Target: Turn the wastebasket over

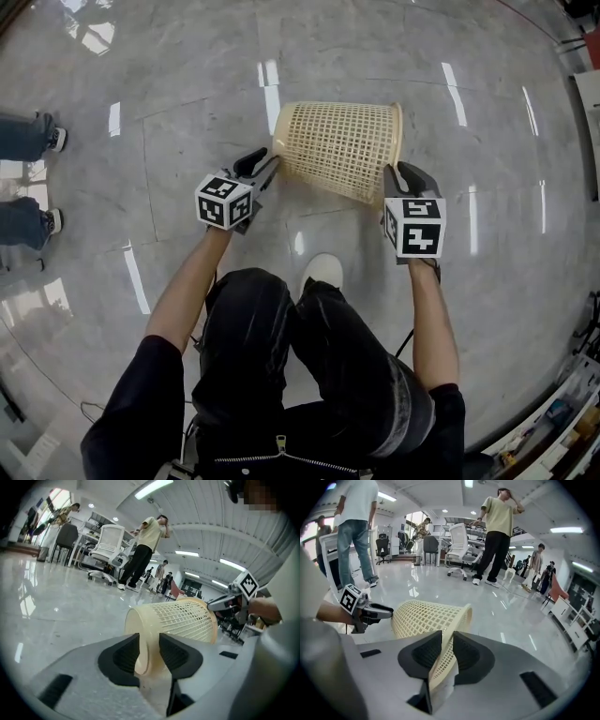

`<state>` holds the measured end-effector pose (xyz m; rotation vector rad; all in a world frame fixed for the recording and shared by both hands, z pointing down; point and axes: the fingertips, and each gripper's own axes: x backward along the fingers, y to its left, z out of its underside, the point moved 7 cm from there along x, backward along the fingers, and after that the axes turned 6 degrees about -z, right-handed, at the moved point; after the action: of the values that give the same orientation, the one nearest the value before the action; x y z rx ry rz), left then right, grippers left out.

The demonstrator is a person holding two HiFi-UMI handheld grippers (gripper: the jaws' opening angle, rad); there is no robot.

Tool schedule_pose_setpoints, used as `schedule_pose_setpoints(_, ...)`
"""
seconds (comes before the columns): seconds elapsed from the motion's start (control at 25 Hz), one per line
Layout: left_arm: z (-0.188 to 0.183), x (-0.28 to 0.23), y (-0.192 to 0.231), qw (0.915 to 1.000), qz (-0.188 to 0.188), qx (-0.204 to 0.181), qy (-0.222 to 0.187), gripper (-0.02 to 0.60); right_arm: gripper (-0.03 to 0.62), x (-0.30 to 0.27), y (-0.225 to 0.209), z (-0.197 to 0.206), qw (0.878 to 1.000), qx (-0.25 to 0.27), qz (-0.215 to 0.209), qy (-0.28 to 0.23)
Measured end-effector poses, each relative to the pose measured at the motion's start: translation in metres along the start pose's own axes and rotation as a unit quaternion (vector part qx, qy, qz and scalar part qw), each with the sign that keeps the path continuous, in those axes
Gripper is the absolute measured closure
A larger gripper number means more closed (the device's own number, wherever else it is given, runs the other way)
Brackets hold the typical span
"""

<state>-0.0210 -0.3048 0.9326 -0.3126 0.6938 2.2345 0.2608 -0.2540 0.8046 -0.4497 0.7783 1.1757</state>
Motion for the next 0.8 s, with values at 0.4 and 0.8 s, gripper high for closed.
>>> schedule_pose_setpoints(0.4, -0.029, -0.009, -0.006, 0.9981, 0.059, 0.01, -0.018, 0.482, 0.53, 0.008, -0.014, 0.01, 0.997, -0.061, -0.022, -0.046)
schedule_pose_setpoints(0.8, -0.137, 0.029, -0.038, 0.9755, 0.061, -0.205, -0.051, 0.544, 0.553, -0.029, 0.04, -0.018, 0.995, -0.056, -0.057, -0.059)
